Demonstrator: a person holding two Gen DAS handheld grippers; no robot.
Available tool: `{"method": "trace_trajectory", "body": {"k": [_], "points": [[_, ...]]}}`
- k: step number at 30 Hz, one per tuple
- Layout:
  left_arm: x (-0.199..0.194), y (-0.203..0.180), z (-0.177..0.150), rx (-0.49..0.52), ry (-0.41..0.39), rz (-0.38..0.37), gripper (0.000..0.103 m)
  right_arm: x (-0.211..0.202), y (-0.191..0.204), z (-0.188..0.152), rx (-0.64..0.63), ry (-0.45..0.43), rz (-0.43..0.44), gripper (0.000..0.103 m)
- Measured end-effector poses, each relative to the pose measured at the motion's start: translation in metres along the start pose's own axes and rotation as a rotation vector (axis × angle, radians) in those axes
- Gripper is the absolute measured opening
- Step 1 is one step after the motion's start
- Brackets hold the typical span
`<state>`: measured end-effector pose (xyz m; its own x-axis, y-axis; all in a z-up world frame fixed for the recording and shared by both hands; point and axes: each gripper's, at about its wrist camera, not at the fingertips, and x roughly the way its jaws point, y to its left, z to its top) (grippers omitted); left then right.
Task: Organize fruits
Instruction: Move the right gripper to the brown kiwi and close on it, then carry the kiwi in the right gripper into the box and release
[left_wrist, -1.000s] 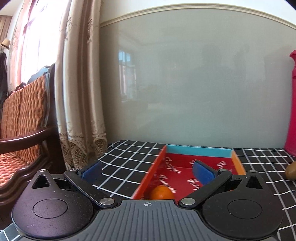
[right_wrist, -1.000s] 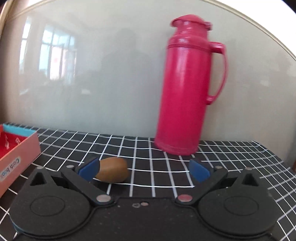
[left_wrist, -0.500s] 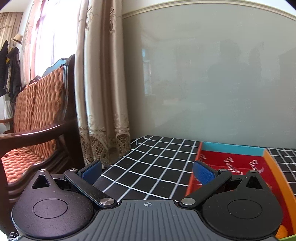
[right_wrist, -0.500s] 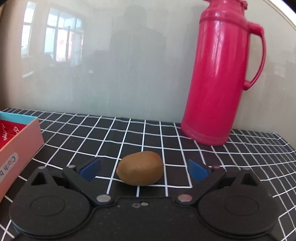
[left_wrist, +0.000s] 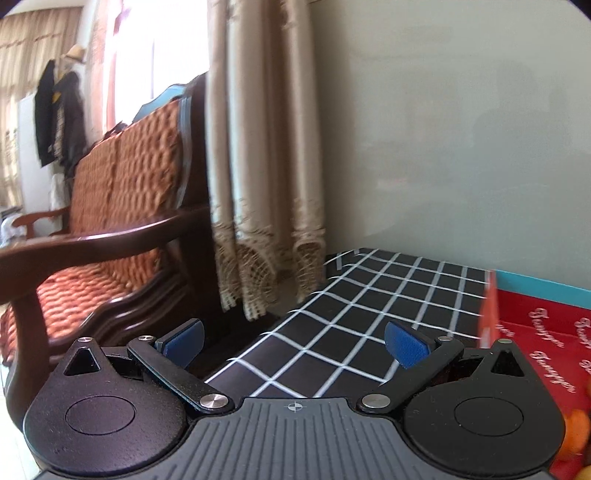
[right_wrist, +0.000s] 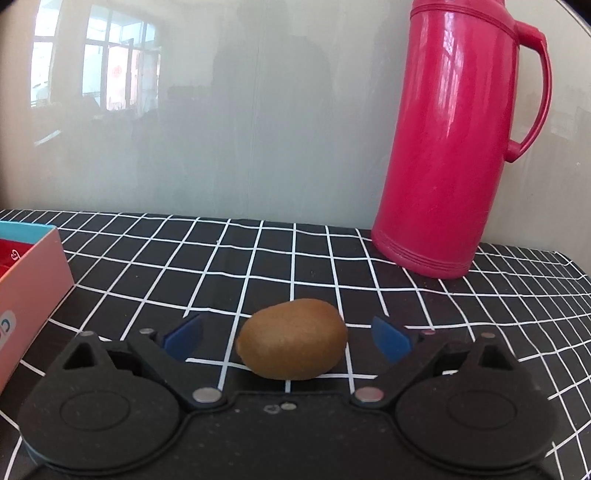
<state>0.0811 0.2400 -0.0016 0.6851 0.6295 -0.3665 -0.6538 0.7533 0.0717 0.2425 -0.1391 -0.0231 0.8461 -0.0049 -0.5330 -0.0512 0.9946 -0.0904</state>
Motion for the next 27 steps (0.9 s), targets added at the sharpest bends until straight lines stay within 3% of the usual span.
{"method": "trace_trajectory", "body": {"k": [2, 4, 12, 27], "points": [[0.004, 0.005, -0.001, -0.010, 0.012, 0.010, 0.103, 0.005, -0.001, 0.001, 0.015, 0.025, 0.002, 0.087], [0.006, 0.009, -0.002, -0.014, 0.019, 0.025, 0.103, 0.013, -0.003, 0.003, 0.039, 0.063, 0.017, 0.063], [0.010, 0.014, -0.002, -0.017, 0.043, 0.015, 0.103, 0.010, -0.016, 0.005, 0.110, 0.061, 0.030, 0.061], [-0.004, 0.024, 0.005, -0.029, 0.035, -0.001, 0.103, -0.038, -0.004, 0.017, 0.089, 0.000, 0.095, 0.061]]}}
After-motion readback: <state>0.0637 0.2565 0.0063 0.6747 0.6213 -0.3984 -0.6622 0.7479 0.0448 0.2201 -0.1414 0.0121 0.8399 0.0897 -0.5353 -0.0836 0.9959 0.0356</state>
